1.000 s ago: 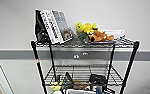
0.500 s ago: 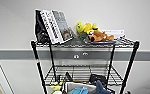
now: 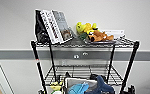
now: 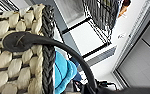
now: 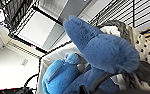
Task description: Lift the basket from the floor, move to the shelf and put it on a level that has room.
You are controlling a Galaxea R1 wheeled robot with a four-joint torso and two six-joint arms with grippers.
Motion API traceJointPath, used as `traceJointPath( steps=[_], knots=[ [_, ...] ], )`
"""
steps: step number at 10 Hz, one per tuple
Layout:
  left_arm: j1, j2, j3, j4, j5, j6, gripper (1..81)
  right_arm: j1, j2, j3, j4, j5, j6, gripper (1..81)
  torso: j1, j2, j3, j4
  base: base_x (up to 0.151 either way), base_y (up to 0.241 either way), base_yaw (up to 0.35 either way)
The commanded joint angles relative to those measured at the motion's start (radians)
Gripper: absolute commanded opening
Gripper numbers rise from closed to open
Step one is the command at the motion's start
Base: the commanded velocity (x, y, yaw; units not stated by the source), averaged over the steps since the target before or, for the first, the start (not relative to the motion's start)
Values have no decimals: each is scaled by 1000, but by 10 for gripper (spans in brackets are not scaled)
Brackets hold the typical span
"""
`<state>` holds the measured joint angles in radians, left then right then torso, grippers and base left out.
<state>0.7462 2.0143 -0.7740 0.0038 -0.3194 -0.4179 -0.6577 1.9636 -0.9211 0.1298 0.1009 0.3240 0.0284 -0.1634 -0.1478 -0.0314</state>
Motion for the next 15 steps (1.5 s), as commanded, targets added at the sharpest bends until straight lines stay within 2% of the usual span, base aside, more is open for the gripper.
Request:
traceJointPath(
  steps=[1,5,10,13,15],
  knots=[
    [-193,-26,101,42,-41,-32,10,200,-30,119,19,39,-11,10,0,0,0,0,0,0,0],
    [-280,-54,131,32,-34,-70,10,264,-49,145,53,34,-11,10,0,0,0,0,0,0,0],
    [-397,-67,116,-62,-7,-71,10,367,-46,140,113,30,-11,10,0,0,0,0,0,0,0],
    [-443,-63,75,-107,16,-71,10,410,-35,110,143,2,-11,10,0,0,0,0,0,0,0],
    [-471,-43,1,-143,51,-71,10,439,-7,62,169,-13,-11,10,0,0,0,0,0,0,0]
  ],
)
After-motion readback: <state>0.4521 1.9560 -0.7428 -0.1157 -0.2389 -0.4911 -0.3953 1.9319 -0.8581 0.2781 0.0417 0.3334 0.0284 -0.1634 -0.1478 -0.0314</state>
